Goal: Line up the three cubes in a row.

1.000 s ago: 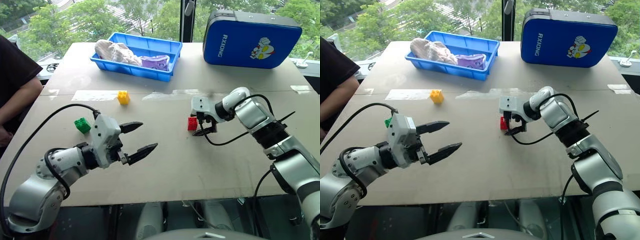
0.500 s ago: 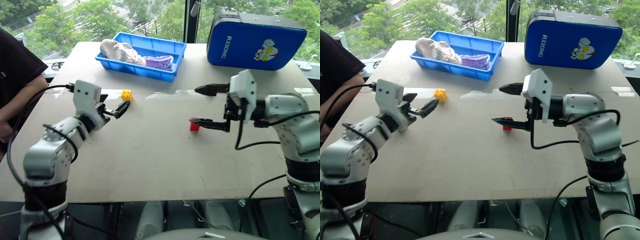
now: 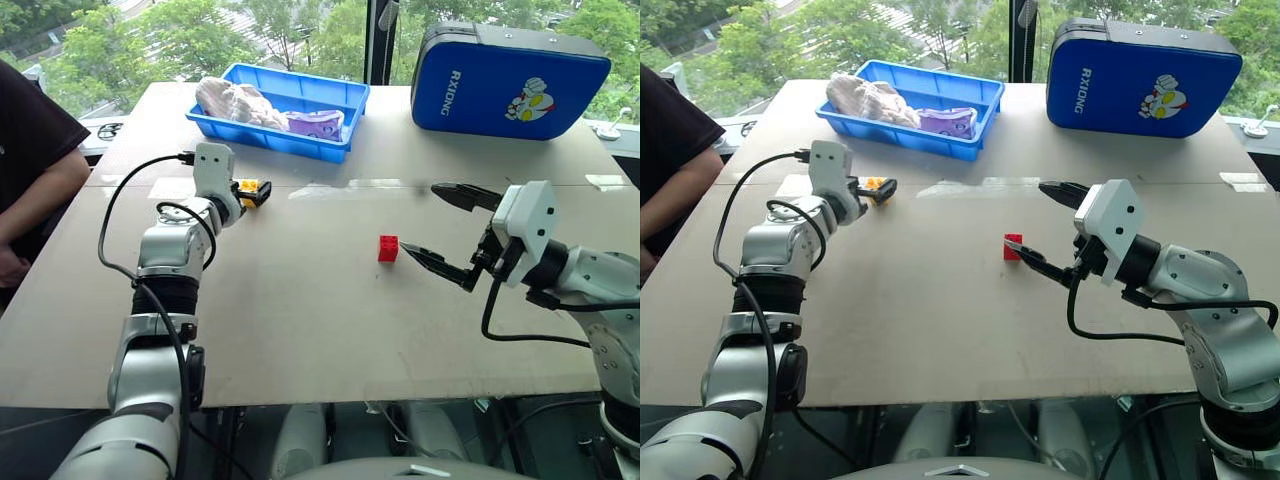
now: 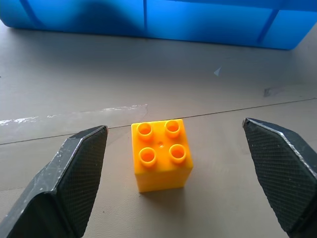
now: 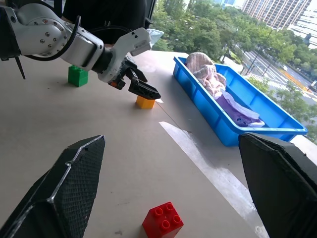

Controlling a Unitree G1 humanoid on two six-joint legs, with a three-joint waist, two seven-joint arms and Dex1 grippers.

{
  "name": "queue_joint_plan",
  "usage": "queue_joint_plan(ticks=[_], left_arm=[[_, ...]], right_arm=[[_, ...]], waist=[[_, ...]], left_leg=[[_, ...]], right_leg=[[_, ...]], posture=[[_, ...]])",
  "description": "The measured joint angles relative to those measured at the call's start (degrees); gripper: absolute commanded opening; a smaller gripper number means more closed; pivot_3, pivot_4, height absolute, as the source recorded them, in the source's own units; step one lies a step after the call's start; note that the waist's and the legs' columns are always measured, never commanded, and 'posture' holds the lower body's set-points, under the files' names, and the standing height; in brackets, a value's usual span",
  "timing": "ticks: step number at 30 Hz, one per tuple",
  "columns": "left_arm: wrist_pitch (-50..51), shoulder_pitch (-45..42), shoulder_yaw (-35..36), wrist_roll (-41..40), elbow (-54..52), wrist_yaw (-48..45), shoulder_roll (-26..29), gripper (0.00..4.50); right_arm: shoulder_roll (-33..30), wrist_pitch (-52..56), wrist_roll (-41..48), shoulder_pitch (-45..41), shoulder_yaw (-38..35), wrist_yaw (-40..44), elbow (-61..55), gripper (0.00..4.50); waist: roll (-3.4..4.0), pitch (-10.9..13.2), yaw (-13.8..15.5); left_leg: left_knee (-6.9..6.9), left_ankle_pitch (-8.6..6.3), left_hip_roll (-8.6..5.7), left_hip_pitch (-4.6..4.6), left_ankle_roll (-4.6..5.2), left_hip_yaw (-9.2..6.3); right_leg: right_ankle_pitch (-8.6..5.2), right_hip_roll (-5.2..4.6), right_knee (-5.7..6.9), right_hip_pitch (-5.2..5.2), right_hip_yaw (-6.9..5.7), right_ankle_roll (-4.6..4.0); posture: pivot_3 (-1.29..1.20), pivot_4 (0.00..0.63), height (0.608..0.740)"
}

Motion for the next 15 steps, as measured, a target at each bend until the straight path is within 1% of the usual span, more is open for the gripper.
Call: queue_joint_plan(ticks=[1, 2, 3, 4, 5, 7, 9, 10, 12, 15], left_arm=[[1.1, 2.2, 1.4, -0.3, -3.9, 0.6, 0.1, 4.50], [4.2, 6.8, 4.3, -1.2, -11.3, 2.2, 0.6, 4.50], [5.4, 8.6, 5.5, -1.4, -13.9, 2.9, 0.8, 4.50], [11.8, 14.4, 11.1, -1.4, -22.5, 6.4, 2.4, 4.50], [13.4, 15.4, 12.9, -1.3, -24.2, 7.3, 2.8, 4.50], [20.7, 19.7, 18.5, -1.4, -32.4, 9.8, 4.5, 4.50], [26.0, 21.7, 22.0, -1.5, -38.3, 11.5, 4.2, 4.50], [27.6, 22.1, 22.5, -1.6, -39.9, 12.1, 3.8, 4.50], [30.3, 22.2, 22.8, -1.7, -42.1, 13.6, 1.0, 4.50], [32.5, 22.9, 22.7, -1.3, -42.8, 16.1, -3.2, 4.50]], right_arm=[[-0.4, 0.0, 0.8, 0.2, -0.2, 0.1, -0.2, 4.42], [-1.2, 0.0, 2.1, 0.8, -0.7, 0.3, -0.4, 4.42], [-1.6, 0.0, 2.5, 1.3, -1.2, 0.4, -0.5, 4.42], [-3.0, 0.0, 4.0, 2.1, -2.4, 1.1, -0.4, 4.42], [-3.2, 0.0, 4.3, 2.3, -2.8, 1.3, -0.4, 4.42], [-3.9, -0.5, 5.8, 2.5, -2.7, 2.2, 0.0, 4.42], [-4.0, -1.4, 6.7, 2.1, -2.4, 3.2, 1.2, 4.42], [-4.0, -1.8, 7.2, 1.8, -2.1, 3.7, 1.9, 4.42], [-4.0, -2.8, 7.7, 0.7, -1.3, 4.8, 2.9, 4.42], [-4.4, -4.1, 8.6, -0.1, -0.3, 6.6, 3.6, 4.42]], waist=[[0.00, 0.0, -0.3], [0.00, 0.0, -0.9], [-0.02, 0.0, -1.1], [-0.10, 0.1, -1.5], [-0.11, 0.1, -1.3], [-0.17, 0.1, -1.1], [-0.19, 0.1, -0.5], [-0.19, 0.1, -0.1], [-0.20, 0.1, 0.5], [-0.34, 0.0, 0.6]], left_leg=[[-0.01, 0.00, 0.05, 0.00, 0.00, 0.01], [-0.02, -0.01, 0.08, 0.00, 0.00, 0.05], [-0.02, -0.01, 0.09, 0.02, -0.01, 0.06], [-0.04, -0.02, 0.11, 0.01, -0.02, 0.06], [-0.04, -0.02, 0.10, 0.02, -0.02, -0.01], [-0.05, -0.02, 0.10, 0.07, -0.03, -0.07], [0.00, -0.01, 0.06, 0.08, -0.04, -0.13], [0.05, -0.01, 0.03, 0.14, -0.03, -0.14], [0.10, -0.01, -0.01, 0.18, -0.03, -0.13], [0.12, -0.01, -0.02, 0.15, -0.02, -0.13]], right_leg=[[0.00, -0.02, -0.01, -0.01, 0.04, 0.00], [0.00, -0.06, -0.01, -0.02, 0.10, 0.01], [0.00, -0.08, -0.01, -0.02, 0.13, 0.01], [0.00, -0.07, 0.00, -0.07, 0.14, 0.02], [-0.01, -0.07, 0.02, -0.05, 0.04, 0.02], [-0.07, -0.05, 0.05, -0.02, -0.01, -0.09], [-0.15, -0.09, 0.04, 0.04, -0.06, -0.21], [-0.16, -0.13, 0.04, 0.12, -0.07, -0.20], [-0.22, -0.20, 0.02, 0.21, -0.08, -0.09], [-0.13, -0.23, -0.01, 0.23, -0.09, -0.22]], posture=[[0.00, 0.150, 0.740], [0.00, 0.150, 0.740], [0.00, 0.150, 0.740], [0.00, 0.150, 0.740], [0.00, 0.150, 0.740], [0.00, 0.150, 0.740], [0.00, 0.150, 0.740], [0.00, 0.150, 0.740], [0.00, 0.150, 0.740], [0.00, 0.150, 0.740]])
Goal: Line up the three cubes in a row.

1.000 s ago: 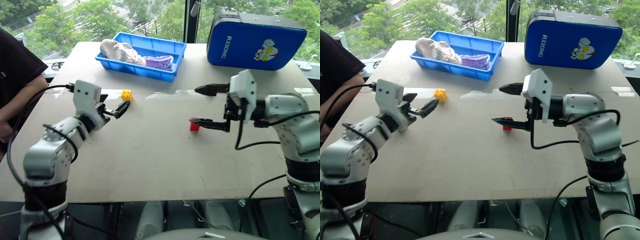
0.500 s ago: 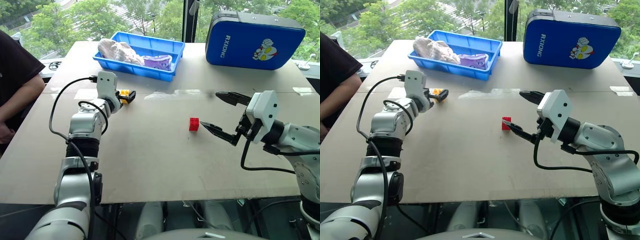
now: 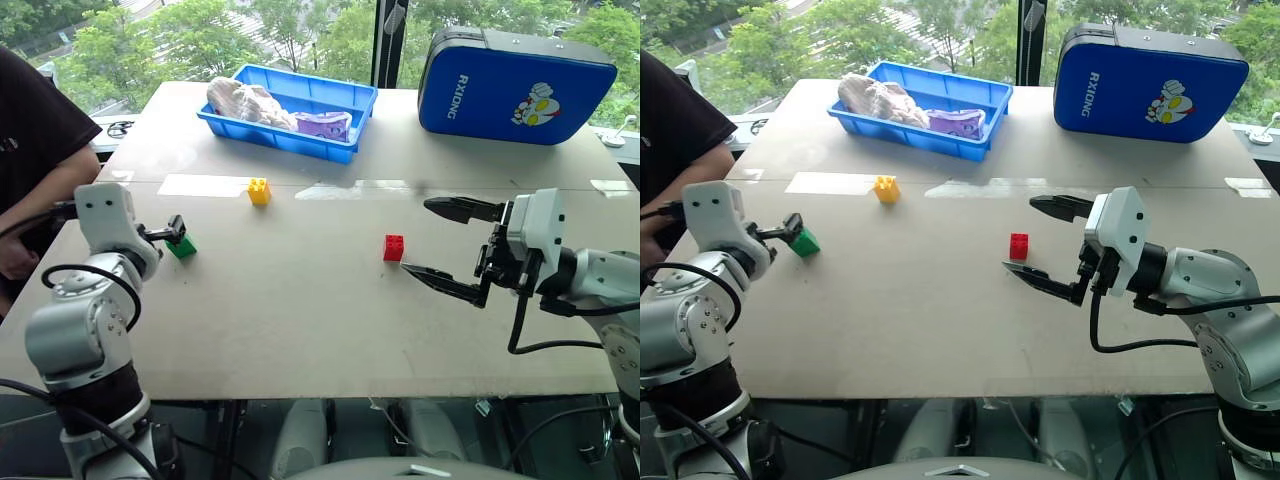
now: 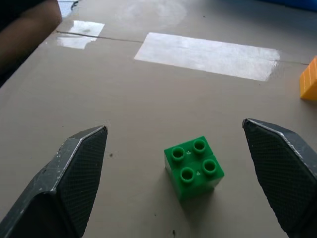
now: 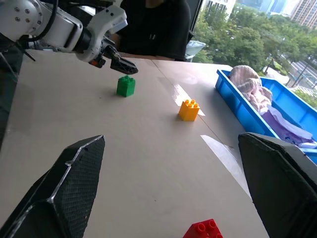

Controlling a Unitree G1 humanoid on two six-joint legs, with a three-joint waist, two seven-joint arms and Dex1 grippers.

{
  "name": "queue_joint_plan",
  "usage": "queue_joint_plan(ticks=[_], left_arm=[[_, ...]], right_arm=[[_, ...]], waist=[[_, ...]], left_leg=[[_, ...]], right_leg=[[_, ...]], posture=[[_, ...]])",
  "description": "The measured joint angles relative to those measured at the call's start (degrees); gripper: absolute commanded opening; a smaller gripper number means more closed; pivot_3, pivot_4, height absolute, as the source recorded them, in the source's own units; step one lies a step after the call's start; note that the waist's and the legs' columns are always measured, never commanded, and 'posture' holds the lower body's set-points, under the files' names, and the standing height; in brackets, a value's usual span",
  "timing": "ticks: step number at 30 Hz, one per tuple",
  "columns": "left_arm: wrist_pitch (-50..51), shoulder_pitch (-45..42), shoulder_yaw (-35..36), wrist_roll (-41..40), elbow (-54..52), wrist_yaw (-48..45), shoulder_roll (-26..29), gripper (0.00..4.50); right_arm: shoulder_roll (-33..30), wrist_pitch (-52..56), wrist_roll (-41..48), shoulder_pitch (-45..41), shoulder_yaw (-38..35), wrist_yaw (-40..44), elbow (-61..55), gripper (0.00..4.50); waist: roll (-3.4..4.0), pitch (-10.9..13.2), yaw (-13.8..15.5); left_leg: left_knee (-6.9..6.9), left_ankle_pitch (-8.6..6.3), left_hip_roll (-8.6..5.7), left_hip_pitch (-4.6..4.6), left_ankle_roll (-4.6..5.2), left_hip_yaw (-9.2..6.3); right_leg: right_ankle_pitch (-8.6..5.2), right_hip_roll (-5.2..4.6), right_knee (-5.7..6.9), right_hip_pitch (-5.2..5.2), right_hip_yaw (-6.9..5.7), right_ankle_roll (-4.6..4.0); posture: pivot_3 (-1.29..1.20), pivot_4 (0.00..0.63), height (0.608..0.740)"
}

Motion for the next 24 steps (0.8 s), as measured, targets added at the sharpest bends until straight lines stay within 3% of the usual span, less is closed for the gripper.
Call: queue_joint_plan(ticks=[12, 16, 19, 24], left_arm=[[-8.8, 0.6, -1.0, 4.2, 5.4, 5.4, -7.7, 4.50], [-12.5, 0.0, -1.1, 4.7, 8.5, 5.5, -7.9, 3.21], [-16.3, -0.3, -1.6, 4.8, 11.6, 5.4, -7.9, 1.52], [-19.6, -0.4, -2.3, 4.6, 13.3, 4.1, -7.8, 1.32]], right_arm=[[-2.7, -1.0, 2.8, -0.8, 0.5, 2.6, 1.3, 4.42], [-3.4, -1.1, 3.1, -0.9, 0.5, 2.5, 1.3, 4.50], [-3.5, -1.1, 3.2, -0.9, 0.6, 2.2, 1.2, 4.50], [-4.0, -1.0, 3.5, -0.9, 0.6, 1.5, 1.0, 4.50]], waist=[[-0.05, 0.0, -0.1], [-0.07, 0.0, -0.1], [-0.06, 0.0, -0.1], [-0.07, 0.0, -0.1]], left_leg=[[-0.08, -0.01, 0.02, -0.06, 0.01, 0.06], [-0.07, -0.01, 0.02, -0.05, 0.01, 0.05], [-0.08, -0.01, 0.03, -0.06, 0.01, 0.05], [-0.08, -0.01, 0.02, -0.08, 0.01, 0.05]], right_leg=[[0.01, 0.01, 0.00, -0.11, 0.03, -0.03], [0.01, 0.02, 0.01, -0.11, 0.03, -0.03], [0.02, 0.01, 0.00, -0.11, 0.03, -0.04], [0.02, -0.01, 0.00, -0.11, 0.02, -0.04]], posture=[[0.00, 0.150, 0.740], [0.00, 0.150, 0.740], [0.00, 0.150, 0.740], [0.00, 0.150, 0.740]])
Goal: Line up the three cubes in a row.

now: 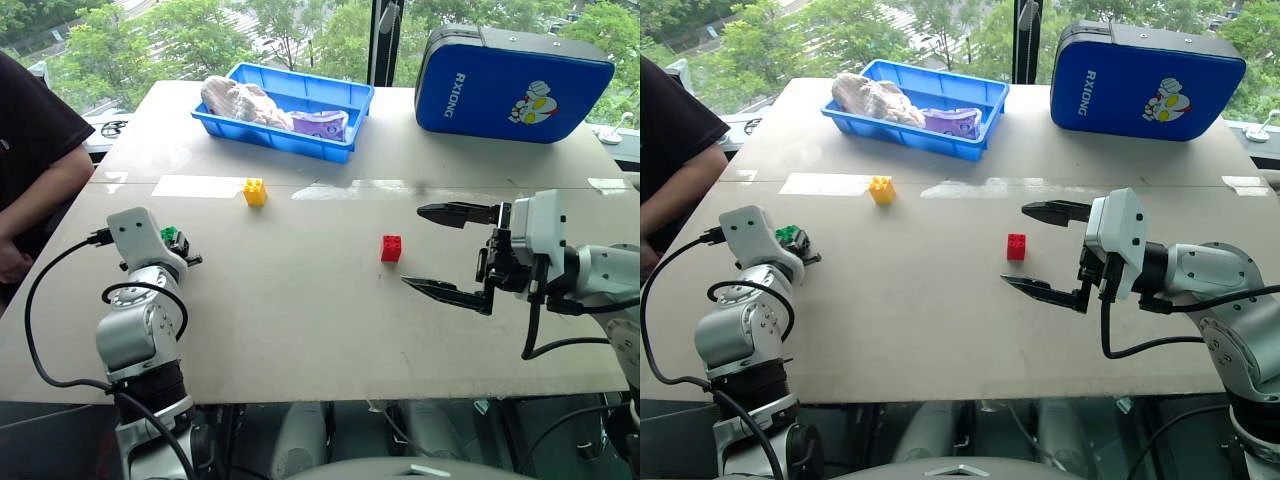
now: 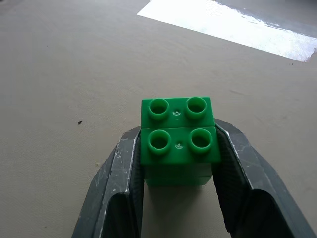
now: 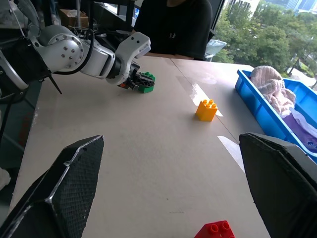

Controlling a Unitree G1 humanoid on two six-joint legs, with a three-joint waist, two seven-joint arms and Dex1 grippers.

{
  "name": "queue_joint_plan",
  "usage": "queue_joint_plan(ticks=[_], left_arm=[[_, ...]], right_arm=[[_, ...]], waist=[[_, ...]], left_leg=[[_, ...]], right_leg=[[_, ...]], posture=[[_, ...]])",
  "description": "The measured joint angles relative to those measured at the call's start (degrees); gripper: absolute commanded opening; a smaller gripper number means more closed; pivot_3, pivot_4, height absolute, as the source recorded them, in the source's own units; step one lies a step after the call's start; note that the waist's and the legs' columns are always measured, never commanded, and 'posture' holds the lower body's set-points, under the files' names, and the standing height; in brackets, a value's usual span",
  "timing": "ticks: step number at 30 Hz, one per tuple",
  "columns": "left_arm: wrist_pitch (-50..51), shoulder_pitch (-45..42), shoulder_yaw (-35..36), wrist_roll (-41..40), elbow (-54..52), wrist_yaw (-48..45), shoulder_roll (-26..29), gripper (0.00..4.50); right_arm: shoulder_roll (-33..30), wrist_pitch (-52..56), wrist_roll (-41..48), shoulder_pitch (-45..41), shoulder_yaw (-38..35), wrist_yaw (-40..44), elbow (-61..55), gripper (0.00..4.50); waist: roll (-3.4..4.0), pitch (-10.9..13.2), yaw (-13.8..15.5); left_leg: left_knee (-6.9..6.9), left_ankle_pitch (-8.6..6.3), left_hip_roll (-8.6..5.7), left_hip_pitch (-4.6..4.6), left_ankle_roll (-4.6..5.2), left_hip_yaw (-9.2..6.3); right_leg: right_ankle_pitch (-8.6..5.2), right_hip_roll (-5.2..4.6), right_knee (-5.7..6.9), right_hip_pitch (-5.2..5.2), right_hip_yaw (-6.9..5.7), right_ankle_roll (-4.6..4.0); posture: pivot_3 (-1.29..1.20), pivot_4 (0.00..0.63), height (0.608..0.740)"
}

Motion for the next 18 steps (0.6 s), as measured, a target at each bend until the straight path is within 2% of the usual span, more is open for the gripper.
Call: queue_joint_plan(ticks=[3, 4, 7, 8, 9, 10, 13, 16, 18], left_arm=[[-3.1, 1.5, -1.7, -3.3, -0.2, -8.6, 2.3, 1.32], [-3.1, 1.5, -1.7, -3.3, -0.2, -8.7, 2.3, 1.32], [-5.2, 2.8, -9.0, -12.0, -2.9, -32.3, 11.1, 1.32], [-6.3, 2.7, -10.4, -12.4, -3.1, -35.0, 12.5, 1.32], [-10.7, 2.0, -15.1, -12.3, -2.8, -43.6, 16.2, 1.32], [-12.7, 0.8, -17.4, -12.0, -1.5, -47.5, 17.5, 1.32], [-19.2, -7.5, -26.6, -10.0, 8.6, -62.9, 20.6, 1.32], [-28.7, -18.3, -35.7, -5.4, 22.9, -76.4, 20.0, 1.32], [-36.1, -24.0, -39.9, -1.7, 32.3, -82.2, 18.4, 1.32]], right_arm=[[-0.5, 0.4, 0.5, 0.1, 0.0, -0.8, -0.5, 4.50], [-0.5, 0.4, 0.5, 0.1, 0.0, -0.8, -0.5, 4.50], [-1.3, 0.8, 0.5, 1.7, -0.2, -2.1, -1.3, 4.50], [-1.3, 0.8, 0.4, 1.9, -0.2, -2.3, -1.5, 4.50], [-1.2, 0.5, 0.0, 3.0, -0.3, -3.4, -2.2, 4.50], [-0.7, 0.1, -0.2, 3.6, -0.4, -4.0, -2.3, 4.50], [0.9, -0.6, -0.4, 6.9, -1.9, -6.2, -3.1, 4.50], [-0.5, 1.0, -0.1, 11.0, -3.3, -8.0, -4.7, 4.50], [-2.3, 1.5, -0.3, 15.0, -5.2, -8.3, -5.4, 4.50]], waist=[[0.00, 0.0, 0.0], [0.00, 0.0, 0.0], [0.00, 0.0, 0.2], [0.01, 0.0, 0.1], [0.03, 0.0, 0.0], [0.04, 0.0, 0.0], [0.08, 0.0, 0.3], [0.07, 0.0, 0.2], [0.07, 0.0, 0.2]], left_leg=[[0.00, 0.00, 0.01, 0.01, 0.00, 0.00], [0.00, 0.00, 0.01, 0.00, 0.00, 0.00], [-0.01, -0.01, 0.01, -0.07, -0.02, -0.03], [-0.01, -0.01, 0.00, -0.07, -0.02, -0.03], [-0.02, -0.01, 0.00, -0.05, -0.02, 0.05], [-0.02, -0.01, -0.01, -0.05, -0.01, 0.06], [0.01, 0.00, -0.03, -0.09, 0.00, 0.01], [0.02, 0.00, -0.05, -0.13, 0.02, 0.05], [0.02, -0.04, -0.09, -0.15, 0.09, 0.10]], right_leg=[[0.00, -0.02, 0.00, -0.01, -0.01, -0.01], [0.00, -0.02, 0.00, -0.01, -0.01, -0.01], [-0.02, -0.10, -0.02, -0.06, -0.10, -0.03], [-0.02, -0.11, -0.02, -0.07, -0.10, -0.03], [-0.02, -0.13, -0.04, -0.08, -0.03, -0.03], [-0.02, -0.13, -0.04, -0.08, -0.02, -0.03], [-0.03, -0.03, -0.03, -0.08, -0.11, -0.01], [-0.03, 0.01, -0.05, -0.09, -0.08, -0.01], [-0.03, 0.04, -0.07, -0.09, -0.03, 0.00]], posture=[[0.00, 0.150, 0.740], [0.00, 0.150, 0.740], [0.00, 0.150, 0.740], [0.00, 0.150, 0.740], [0.00, 0.150, 0.740], [0.00, 0.150, 0.740], [0.00, 0.150, 0.740], [0.00, 0.150, 0.740], [0.00, 0.150, 0.740]])
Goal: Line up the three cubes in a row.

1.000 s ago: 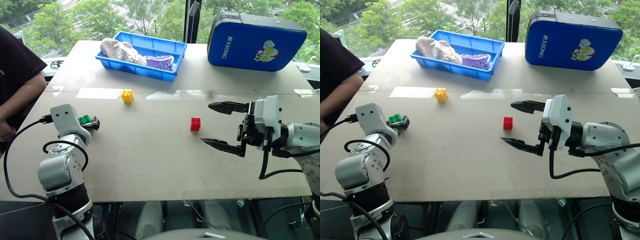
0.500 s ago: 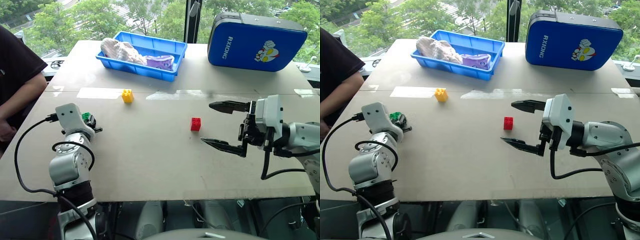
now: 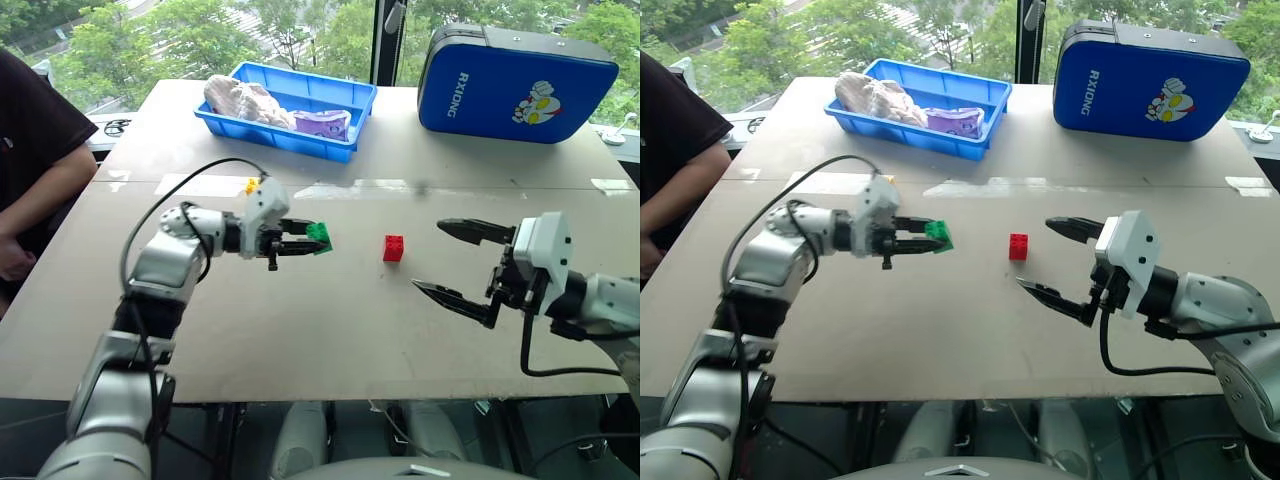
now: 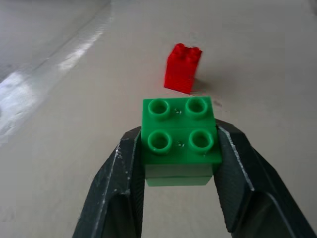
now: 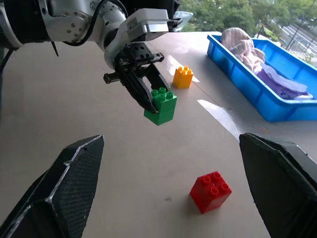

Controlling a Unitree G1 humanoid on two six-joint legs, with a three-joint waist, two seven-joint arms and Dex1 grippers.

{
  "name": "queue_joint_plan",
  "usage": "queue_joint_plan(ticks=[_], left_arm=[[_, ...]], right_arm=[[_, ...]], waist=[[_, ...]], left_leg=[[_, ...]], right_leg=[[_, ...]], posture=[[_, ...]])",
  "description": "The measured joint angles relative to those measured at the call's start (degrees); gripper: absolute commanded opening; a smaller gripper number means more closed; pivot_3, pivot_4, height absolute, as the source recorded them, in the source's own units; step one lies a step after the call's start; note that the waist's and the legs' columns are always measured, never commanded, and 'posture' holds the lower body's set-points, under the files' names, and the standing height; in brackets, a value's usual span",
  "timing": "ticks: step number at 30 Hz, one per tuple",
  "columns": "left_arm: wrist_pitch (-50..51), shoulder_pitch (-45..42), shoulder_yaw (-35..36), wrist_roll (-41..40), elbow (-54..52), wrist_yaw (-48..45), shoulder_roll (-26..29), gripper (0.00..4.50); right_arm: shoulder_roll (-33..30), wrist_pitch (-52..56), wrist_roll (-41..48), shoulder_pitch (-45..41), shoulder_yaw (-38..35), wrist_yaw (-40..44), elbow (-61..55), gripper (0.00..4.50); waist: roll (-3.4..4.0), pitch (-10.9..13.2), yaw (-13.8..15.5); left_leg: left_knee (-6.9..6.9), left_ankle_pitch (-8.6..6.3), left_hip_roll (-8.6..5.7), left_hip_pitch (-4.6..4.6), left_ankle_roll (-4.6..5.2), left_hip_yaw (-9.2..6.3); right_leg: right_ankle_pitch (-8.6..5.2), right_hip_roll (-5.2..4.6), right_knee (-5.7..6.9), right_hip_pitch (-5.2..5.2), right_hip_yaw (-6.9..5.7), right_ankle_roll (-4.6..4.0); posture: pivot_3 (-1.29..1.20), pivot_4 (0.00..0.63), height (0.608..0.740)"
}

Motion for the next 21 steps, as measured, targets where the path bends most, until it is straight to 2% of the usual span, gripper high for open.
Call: queue_joint_plan(ticks=[3, 7, 12, 21], left_arm=[[-7.5, -6.3, -2.8, 3.6, 12.1, -5.7, -3.4, 1.32], [-16.2, -12.3, -4.4, 7.7, 24.3, -8.0, -7.2, 1.32], [-22.2, -14.7, -4.4, 10.7, 31.6, -8.7, -9.9, 1.32], [-26.3, -16.2, -3.6, 13.5, 36.9, -6.8, -10.0, 1.32]], right_arm=[[-2.5, 0.9, -0.4, 5.2, -2.6, 0.5, -0.5, 4.50], [-3.8, 0.8, -0.7, 9.1, -5.8, 0.9, -1.0, 4.50], [-4.0, 0.7, -1.1, 10.9, -6.5, 0.6, -1.3, 4.50], [-3.7, -0.4, -0.9, 13.0, -8.6, 0.5, -1.8, 4.50]], waist=[[-0.04, 0.0, -0.3], [-0.07, 0.0, -0.1], [-0.08, 0.0, -0.2], [-0.08, 0.0, -0.2]], left_leg=[[0.01, -0.02, 0.01, -0.05, 0.04, 0.08], [0.01, -0.03, 0.01, -0.06, 0.04, -0.02], [0.04, -0.02, 0.08, -0.05, 0.04, -0.03], [0.08, -0.02, 0.09, -0.06, 0.04, -0.06]], right_leg=[[-0.01, 0.14, -0.04, -0.06, 0.11, 0.02], [-0.02, 0.24, -0.03, -0.05, 0.06, 0.03], [-0.03, 0.23, -0.02, -0.05, 0.12, 0.07], [-0.09, 0.22, 0.02, -0.03, 0.11, 0.19]], posture=[[0.00, 0.150, 0.740], [0.00, 0.150, 0.740], [0.00, 0.150, 0.740], [0.00, 0.150, 0.740]])
